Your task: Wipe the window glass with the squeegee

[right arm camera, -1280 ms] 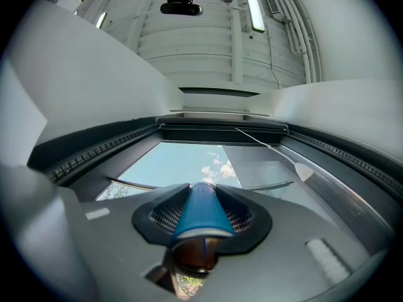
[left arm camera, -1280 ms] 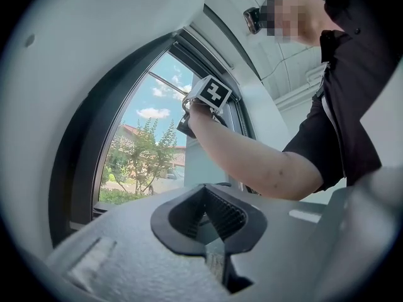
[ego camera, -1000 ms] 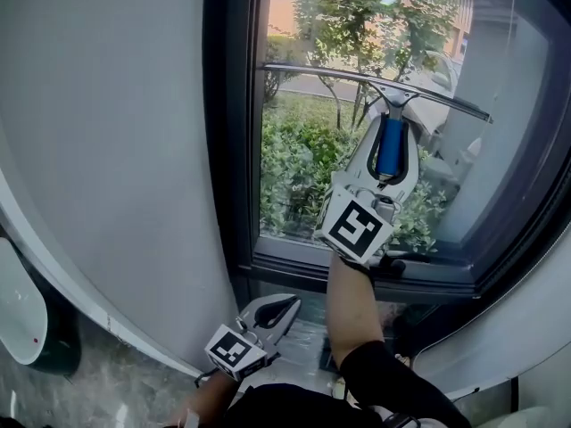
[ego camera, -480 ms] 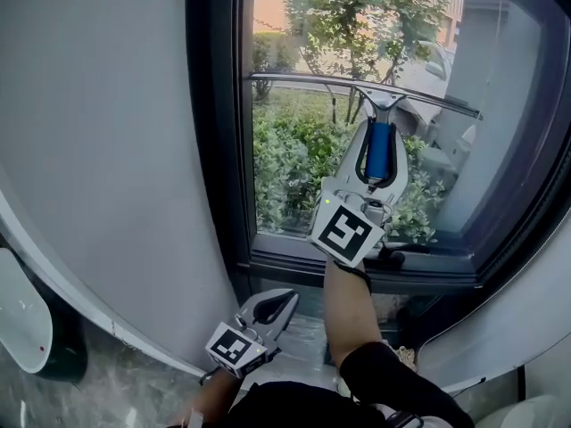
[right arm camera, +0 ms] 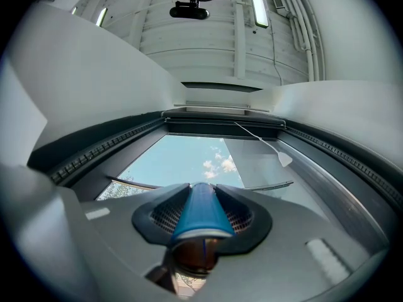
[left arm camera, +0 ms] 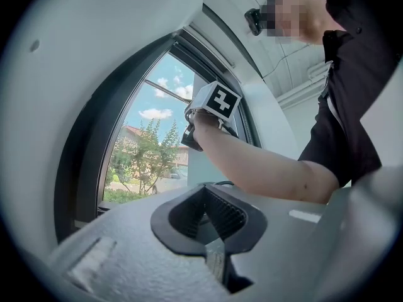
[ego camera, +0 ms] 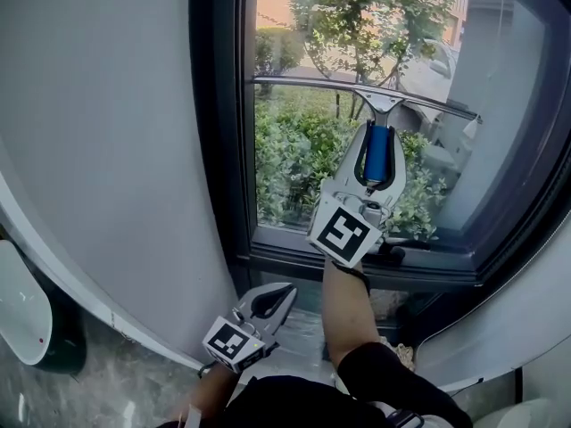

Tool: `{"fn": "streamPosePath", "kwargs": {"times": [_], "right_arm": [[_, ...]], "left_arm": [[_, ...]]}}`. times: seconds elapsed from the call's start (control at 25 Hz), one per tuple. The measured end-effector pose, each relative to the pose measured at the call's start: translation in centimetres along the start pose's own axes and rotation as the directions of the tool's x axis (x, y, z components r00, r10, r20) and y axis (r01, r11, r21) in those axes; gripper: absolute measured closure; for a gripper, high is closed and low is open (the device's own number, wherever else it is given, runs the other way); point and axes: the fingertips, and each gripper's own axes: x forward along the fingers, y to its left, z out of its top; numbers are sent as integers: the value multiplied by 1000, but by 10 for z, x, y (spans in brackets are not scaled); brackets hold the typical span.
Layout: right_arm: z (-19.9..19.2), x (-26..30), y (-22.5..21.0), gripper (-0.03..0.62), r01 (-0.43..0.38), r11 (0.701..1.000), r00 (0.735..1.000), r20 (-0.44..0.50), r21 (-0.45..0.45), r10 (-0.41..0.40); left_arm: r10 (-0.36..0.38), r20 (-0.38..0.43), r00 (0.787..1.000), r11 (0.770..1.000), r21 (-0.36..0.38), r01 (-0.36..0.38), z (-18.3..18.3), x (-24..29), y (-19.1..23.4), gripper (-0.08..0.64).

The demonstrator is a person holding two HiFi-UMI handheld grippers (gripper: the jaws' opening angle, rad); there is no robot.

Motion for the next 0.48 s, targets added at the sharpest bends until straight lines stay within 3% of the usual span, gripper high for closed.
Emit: {"fn": "streamPosePath", "kwargs": {"times": [0.48], "right_arm": [[-9, -16, 0, 460, 4, 1000, 1000, -22, -1, -4]], "left_arm": [[0, -7, 1000, 1000, -15, -1, -6, -8, -5, 560]]}}
